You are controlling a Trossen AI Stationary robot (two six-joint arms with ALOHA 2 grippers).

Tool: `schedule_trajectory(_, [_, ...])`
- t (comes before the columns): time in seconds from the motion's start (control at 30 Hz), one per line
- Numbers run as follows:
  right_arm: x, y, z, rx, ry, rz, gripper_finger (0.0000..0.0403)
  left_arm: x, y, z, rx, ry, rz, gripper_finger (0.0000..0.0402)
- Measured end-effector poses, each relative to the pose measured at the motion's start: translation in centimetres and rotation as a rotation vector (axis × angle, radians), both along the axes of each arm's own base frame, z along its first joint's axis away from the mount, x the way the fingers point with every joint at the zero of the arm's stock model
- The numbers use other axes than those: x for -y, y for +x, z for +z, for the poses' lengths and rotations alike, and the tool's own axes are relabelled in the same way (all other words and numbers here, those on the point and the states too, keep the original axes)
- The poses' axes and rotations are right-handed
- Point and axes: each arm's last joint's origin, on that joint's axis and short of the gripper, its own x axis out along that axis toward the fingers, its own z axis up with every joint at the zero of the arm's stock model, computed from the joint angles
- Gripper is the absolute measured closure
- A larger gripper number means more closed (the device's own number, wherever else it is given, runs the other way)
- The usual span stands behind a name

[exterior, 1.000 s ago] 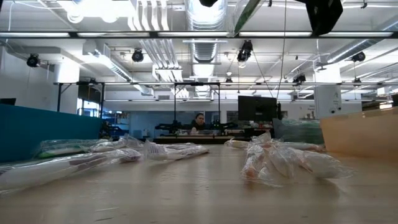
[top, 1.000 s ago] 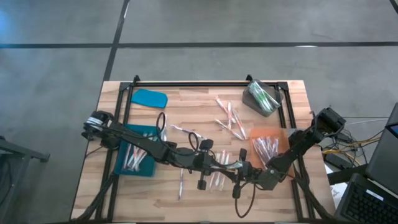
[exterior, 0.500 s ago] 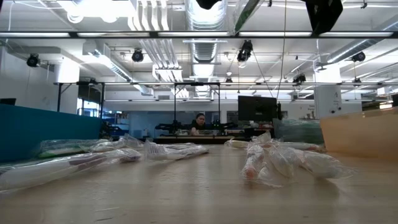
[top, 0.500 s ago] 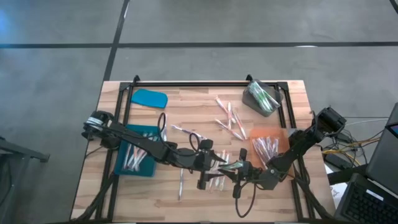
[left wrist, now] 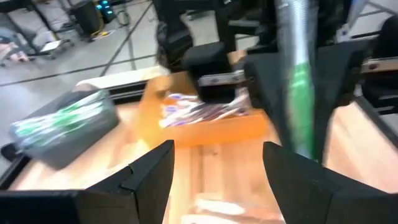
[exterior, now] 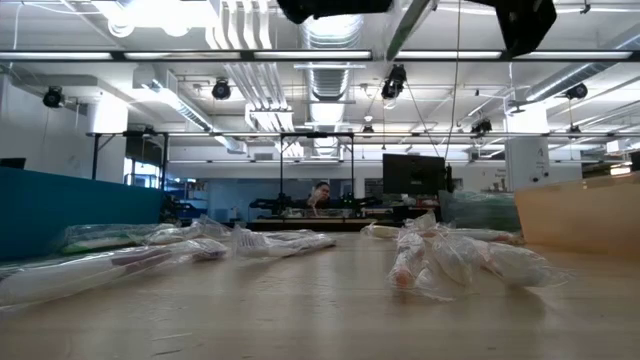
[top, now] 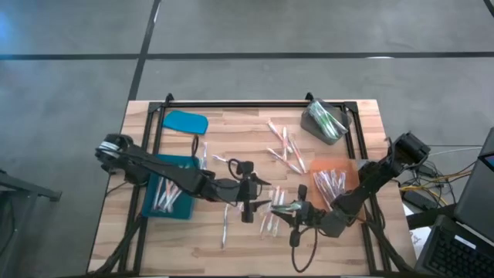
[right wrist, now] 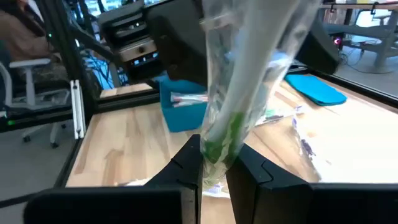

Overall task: Pick & Place Toothbrushes
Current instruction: Put the green toothbrush into the black bin

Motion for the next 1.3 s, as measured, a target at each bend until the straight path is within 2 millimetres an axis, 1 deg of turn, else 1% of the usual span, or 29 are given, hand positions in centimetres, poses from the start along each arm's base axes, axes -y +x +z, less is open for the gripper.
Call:
schedule_trajectory(0.13, [0.6,0.0,0.1,-0.031,-0.026,-0.017,0.0366,-1.6,-1.2,-0.1,-0.001,0.003,0.028,0.0154])
schedule_trajectory(0.27, [1.6,0.1,0.1,-0.076,-0.042,-0.046,0.0366,-3.8,-2.7,-0.9,0.044,-0.014,0.078,0.0154])
schedule_trajectory(0.5, [5.0,-0.2,0.8,-0.188,-0.054,-0.148,0.0366,-6.9,-6.1,-3.0,0.175,-0.075,0.140,0.0154])
schedule_trajectory(0.63, [7.7,-0.5,1.9,-0.245,-0.020,-0.177,0.0366,-7.9,-7.7,-4.1,0.232,-0.093,0.165,0.0154])
schedule_trajectory(0.77, [10.8,-1.2,3.4,-0.270,0.018,-0.228,0.0366,-8.8,-8.7,-5.2,0.254,-0.095,0.188,0.0155])
schedule_trajectory(1.0, [16.5,-3.1,5.6,-0.318,0.099,-0.308,0.0366,-10.9,-9.1,-6.5,0.229,-0.102,0.224,0.0156])
schedule_trajectory(1.13, [19.6,-4.5,6.6,-0.354,0.131,-0.360,0.0366,-12.0,-9.1,-6.5,0.231,-0.109,0.233,0.0157])
schedule_trajectory(1.3, [23.2,-6.2,8.3,-0.439,0.154,-0.459,0.0366,-12.6,-9.1,-6.4,0.245,-0.102,0.264,0.0157])
